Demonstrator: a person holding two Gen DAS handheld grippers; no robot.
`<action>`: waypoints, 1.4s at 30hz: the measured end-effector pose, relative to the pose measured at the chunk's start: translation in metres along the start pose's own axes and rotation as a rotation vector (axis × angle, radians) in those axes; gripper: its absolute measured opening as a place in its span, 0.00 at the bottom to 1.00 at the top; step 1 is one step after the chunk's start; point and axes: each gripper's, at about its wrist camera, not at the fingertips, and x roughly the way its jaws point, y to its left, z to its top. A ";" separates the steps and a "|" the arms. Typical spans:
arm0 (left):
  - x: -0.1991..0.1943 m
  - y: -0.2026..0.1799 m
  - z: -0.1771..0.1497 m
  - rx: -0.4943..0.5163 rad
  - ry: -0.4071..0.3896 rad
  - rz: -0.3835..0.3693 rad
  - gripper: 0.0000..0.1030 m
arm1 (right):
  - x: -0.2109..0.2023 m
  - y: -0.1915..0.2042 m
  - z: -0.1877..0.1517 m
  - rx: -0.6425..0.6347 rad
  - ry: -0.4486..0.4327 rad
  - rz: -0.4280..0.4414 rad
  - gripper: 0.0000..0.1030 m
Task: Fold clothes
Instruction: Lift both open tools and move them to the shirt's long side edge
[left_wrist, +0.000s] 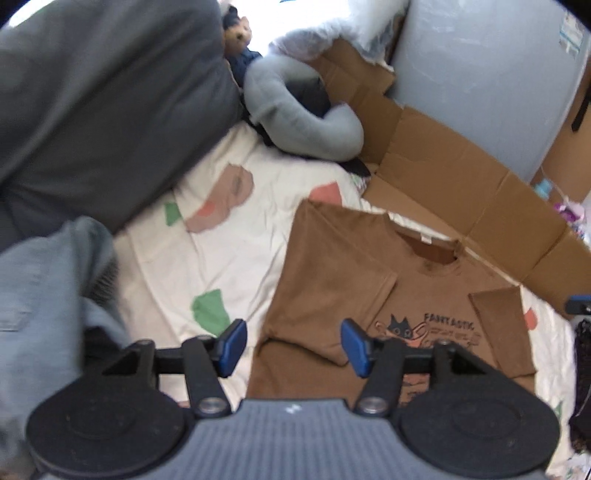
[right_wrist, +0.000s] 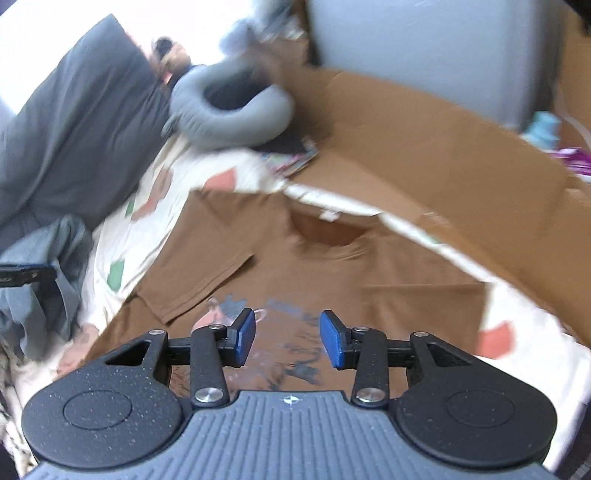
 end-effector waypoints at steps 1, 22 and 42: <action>-0.014 0.001 0.005 -0.007 -0.003 0.003 0.59 | -0.016 -0.008 0.001 0.016 -0.010 -0.006 0.46; -0.245 -0.038 0.047 0.054 -0.040 0.063 0.74 | -0.286 -0.105 0.015 0.171 -0.197 -0.012 0.61; -0.327 -0.021 -0.038 -0.012 -0.052 0.037 0.76 | -0.378 -0.123 -0.132 0.260 -0.168 0.056 0.61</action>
